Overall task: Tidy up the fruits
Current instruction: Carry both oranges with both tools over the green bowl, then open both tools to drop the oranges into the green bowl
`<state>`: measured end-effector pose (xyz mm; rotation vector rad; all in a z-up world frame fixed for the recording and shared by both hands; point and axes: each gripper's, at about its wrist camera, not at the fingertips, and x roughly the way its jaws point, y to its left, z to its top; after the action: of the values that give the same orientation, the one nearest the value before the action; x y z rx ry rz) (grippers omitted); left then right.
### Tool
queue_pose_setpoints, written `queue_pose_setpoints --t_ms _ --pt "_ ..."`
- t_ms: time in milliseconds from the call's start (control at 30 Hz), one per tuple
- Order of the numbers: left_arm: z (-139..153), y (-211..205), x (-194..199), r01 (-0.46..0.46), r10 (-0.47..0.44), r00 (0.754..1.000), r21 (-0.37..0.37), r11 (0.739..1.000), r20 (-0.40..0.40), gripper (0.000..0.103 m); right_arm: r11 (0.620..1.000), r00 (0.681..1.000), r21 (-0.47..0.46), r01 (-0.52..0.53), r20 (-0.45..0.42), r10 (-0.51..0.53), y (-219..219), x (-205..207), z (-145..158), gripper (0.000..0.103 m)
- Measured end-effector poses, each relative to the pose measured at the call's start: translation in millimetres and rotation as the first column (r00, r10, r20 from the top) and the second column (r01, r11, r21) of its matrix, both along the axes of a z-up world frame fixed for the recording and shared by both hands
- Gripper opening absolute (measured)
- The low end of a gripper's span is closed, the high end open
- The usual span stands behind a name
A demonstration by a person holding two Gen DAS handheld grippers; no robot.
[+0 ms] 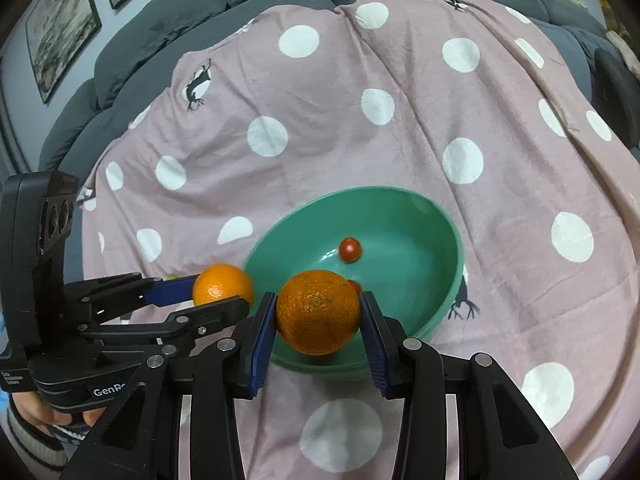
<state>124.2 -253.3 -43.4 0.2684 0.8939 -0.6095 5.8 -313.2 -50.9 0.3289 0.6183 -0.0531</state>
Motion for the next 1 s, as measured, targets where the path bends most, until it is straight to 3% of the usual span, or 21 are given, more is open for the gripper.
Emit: queue_pose_setpoints --t_ms 333,900,1000 --pt "-14.8 -17.2 17.0 0.012 -0.012 1.000 0.019 1.000 -0.024 0.042 0.999 0.999 -0.029 0.019 -0.041 -0.020 -11.0 18.6 -8.3 0.042" --pt "-40.6 -21.4 32.5 0.024 -0.020 0.998 0.072 0.997 -0.060 0.043 0.984 0.979 -0.168 0.059 -0.181 -0.090 -11.3 43.2 -25.0 0.043" --pt "-34.7 -17.0 29.5 0.017 -0.015 1.000 0.062 0.998 -0.023 0.055 0.978 0.977 -0.198 0.063 -0.189 -0.102 -7.9 43.2 -24.5 0.043"
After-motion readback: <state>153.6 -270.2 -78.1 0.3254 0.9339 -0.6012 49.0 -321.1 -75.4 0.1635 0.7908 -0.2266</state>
